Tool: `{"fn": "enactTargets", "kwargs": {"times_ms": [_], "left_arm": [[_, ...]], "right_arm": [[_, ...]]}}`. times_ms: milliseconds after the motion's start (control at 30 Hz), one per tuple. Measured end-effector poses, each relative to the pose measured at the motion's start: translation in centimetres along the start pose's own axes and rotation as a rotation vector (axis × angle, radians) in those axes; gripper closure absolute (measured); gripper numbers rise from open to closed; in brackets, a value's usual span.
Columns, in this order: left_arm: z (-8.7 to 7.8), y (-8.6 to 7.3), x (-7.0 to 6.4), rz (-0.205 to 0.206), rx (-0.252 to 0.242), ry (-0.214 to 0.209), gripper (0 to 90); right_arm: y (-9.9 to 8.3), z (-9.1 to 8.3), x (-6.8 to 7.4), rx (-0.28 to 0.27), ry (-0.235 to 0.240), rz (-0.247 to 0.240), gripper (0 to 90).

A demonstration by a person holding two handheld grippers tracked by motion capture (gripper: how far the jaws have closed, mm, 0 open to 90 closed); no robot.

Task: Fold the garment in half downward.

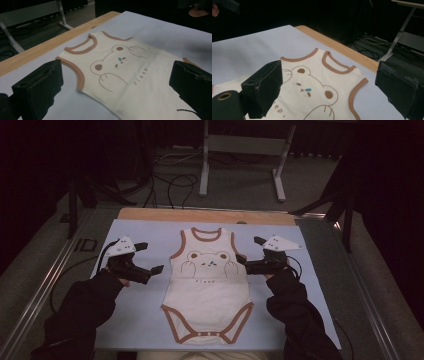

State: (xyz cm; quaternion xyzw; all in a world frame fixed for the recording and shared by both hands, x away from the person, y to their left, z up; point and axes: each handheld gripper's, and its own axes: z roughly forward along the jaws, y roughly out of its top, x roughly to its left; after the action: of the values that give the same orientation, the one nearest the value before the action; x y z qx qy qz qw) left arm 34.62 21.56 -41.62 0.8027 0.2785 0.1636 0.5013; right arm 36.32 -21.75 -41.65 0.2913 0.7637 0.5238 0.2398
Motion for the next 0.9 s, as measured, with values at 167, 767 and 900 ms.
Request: {"fn": "enactTargets", "kwargs": {"times_ms": [167,767,900], "left_arm": [[0.9,0.5,0.5,-0.003,-0.003,0.012,0.2],[4.5,1.9,1.3,-0.002,0.060,-0.006,0.2],[5.2,2.2,1.7,-0.005,0.062,-0.004,0.2]], "right_arm": [[0.0,1.1,-0.5,-0.003,0.002,0.005,7.5],[0.0,4.2,-2.1,0.053,0.011,0.016,7.6],[-0.1,4.8,-2.5,0.067,0.001,0.024,7.5]]}}
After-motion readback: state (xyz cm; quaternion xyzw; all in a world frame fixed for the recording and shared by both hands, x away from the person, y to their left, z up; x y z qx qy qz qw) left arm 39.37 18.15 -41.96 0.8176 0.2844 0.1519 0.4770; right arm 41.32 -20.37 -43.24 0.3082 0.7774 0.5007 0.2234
